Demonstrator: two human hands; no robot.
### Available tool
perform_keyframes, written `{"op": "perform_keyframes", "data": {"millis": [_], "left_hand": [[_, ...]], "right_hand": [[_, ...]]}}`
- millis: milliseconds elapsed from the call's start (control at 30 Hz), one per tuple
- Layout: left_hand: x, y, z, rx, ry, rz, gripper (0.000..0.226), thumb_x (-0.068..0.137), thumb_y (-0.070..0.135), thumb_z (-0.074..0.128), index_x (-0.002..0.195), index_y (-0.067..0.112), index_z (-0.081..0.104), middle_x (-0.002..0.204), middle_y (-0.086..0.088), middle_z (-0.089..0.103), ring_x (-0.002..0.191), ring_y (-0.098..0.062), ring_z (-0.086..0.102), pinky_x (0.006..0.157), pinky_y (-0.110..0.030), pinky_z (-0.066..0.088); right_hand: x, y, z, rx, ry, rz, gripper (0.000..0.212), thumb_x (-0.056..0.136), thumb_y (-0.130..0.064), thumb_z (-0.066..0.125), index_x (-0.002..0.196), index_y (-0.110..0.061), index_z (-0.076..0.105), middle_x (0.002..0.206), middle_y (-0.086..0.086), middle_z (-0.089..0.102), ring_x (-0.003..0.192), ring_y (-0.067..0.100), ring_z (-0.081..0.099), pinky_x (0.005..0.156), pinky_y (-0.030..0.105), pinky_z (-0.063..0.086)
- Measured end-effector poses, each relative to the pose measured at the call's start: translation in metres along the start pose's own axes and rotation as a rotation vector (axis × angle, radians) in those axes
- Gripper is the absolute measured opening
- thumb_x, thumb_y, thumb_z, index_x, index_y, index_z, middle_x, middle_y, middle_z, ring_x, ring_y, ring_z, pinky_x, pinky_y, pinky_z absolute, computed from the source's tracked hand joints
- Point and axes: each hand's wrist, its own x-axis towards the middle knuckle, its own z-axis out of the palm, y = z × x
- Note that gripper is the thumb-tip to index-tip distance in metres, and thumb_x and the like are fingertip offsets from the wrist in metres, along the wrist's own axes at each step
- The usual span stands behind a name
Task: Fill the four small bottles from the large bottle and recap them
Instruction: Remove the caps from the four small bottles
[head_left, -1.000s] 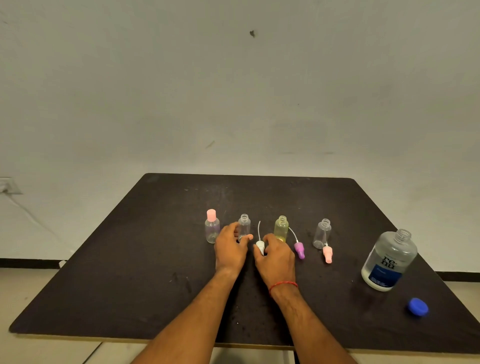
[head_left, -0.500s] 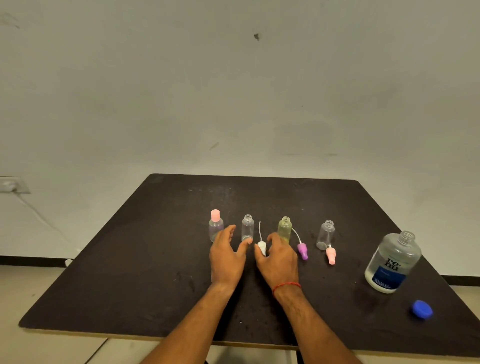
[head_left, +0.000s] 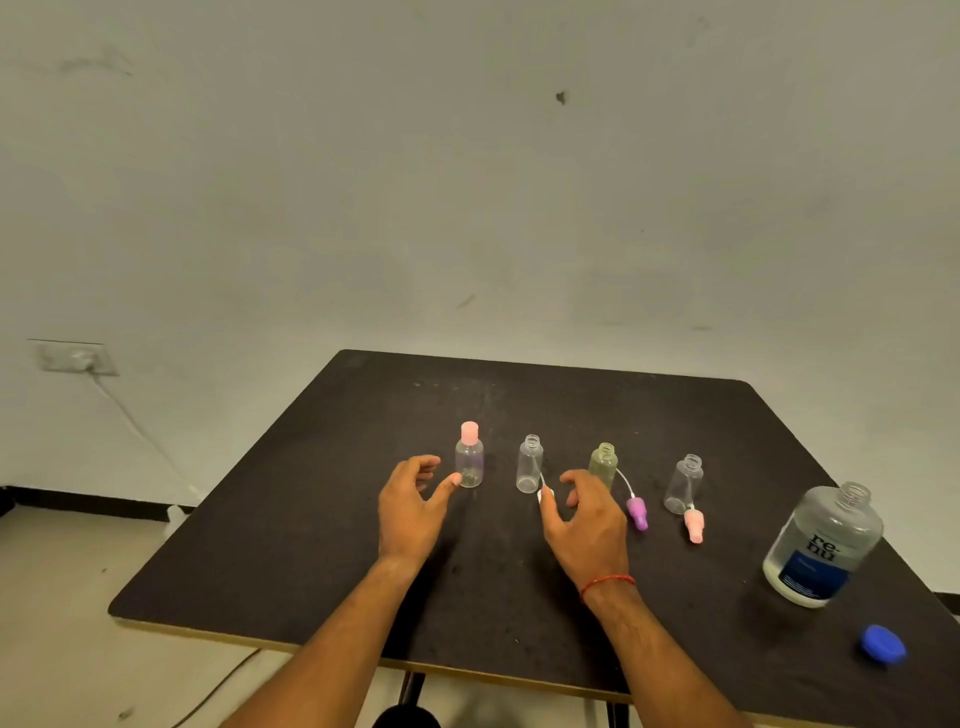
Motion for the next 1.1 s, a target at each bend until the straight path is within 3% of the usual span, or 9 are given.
{"op": "perform_keyframes", "data": {"millis": [167, 300, 500, 633, 867, 1033, 1100], "left_hand": [[0.001, -0.002, 0.002, -0.032, -0.001, -0.042, 0.045, 0.083, 0.03, 0.084, 0.123, 0.018, 0.066, 0.116, 0.01, 0.065, 0.108, -0.009, 0.063, 0.093, -0.02, 0.05], [0.0, -0.004, 0.004, -0.042, -0.005, -0.036, 0.049, 0.083, 0.031, 0.084, 0.127, 0.021, 0.063, 0.119, 0.013, 0.062, 0.111, -0.005, 0.061, 0.091, -0.013, 0.046], [0.0, -0.006, 0.003, -0.014, -0.042, -0.061, 0.056, 0.086, 0.034, 0.081, 0.137, 0.024, 0.057, 0.131, 0.014, 0.059, 0.118, -0.001, 0.055, 0.085, -0.004, 0.039], [0.0, -0.009, 0.005, -0.002, -0.062, -0.049, 0.059, 0.087, 0.036, 0.08, 0.14, 0.024, 0.055, 0.135, 0.012, 0.058, 0.123, -0.004, 0.055, 0.097, -0.011, 0.04], [0.001, -0.011, 0.007, 0.013, -0.073, -0.038, 0.066, 0.088, 0.035, 0.08, 0.146, 0.024, 0.05, 0.144, 0.008, 0.055, 0.13, -0.007, 0.053, 0.107, -0.023, 0.044], [0.001, -0.01, 0.006, -0.012, -0.072, -0.043, 0.068, 0.086, 0.035, 0.081, 0.145, 0.024, 0.05, 0.138, 0.013, 0.057, 0.124, -0.002, 0.053, 0.099, -0.012, 0.04], [0.0, -0.009, 0.005, -0.023, -0.065, -0.007, 0.058, 0.086, 0.035, 0.08, 0.138, 0.028, 0.056, 0.13, 0.017, 0.06, 0.117, 0.002, 0.057, 0.096, -0.013, 0.045]], "right_hand": [[0.014, -0.032, 0.002, 0.036, 0.001, -0.164, 0.02, 0.082, -0.026, 0.073, 0.097, -0.017, 0.062, 0.074, -0.009, 0.05, 0.064, 0.006, 0.047, 0.061, 0.021, 0.046], [0.034, -0.063, 0.012, 0.029, -0.056, -0.214, 0.028, 0.084, -0.032, 0.071, 0.106, -0.016, 0.061, 0.079, -0.007, 0.052, 0.068, 0.008, 0.051, 0.063, 0.02, 0.045], [0.057, -0.083, 0.042, -0.081, -0.22, -0.21, 0.031, 0.089, -0.039, 0.064, 0.109, -0.017, 0.06, 0.097, -0.002, 0.06, 0.085, 0.013, 0.057, 0.077, 0.031, 0.054], [0.069, -0.089, 0.056, -0.153, -0.334, -0.153, 0.037, 0.089, -0.041, 0.065, 0.116, -0.016, 0.058, 0.109, 0.003, 0.063, 0.098, 0.02, 0.061, 0.085, 0.032, 0.051], [0.077, -0.096, 0.068, -0.186, -0.451, -0.123, 0.024, 0.089, -0.038, 0.066, 0.101, -0.018, 0.062, 0.097, 0.003, 0.065, 0.091, 0.02, 0.062, 0.083, 0.036, 0.055], [0.076, -0.101, 0.064, -0.136, -0.47, -0.138, 0.018, 0.089, -0.039, 0.065, 0.092, -0.021, 0.061, 0.088, -0.002, 0.065, 0.083, 0.015, 0.06, 0.076, 0.032, 0.054], [0.073, -0.104, 0.06, -0.071, -0.482, -0.133, 0.017, 0.088, -0.038, 0.068, 0.088, -0.022, 0.062, 0.083, -0.005, 0.064, 0.078, 0.011, 0.06, 0.072, 0.029, 0.053]]}}
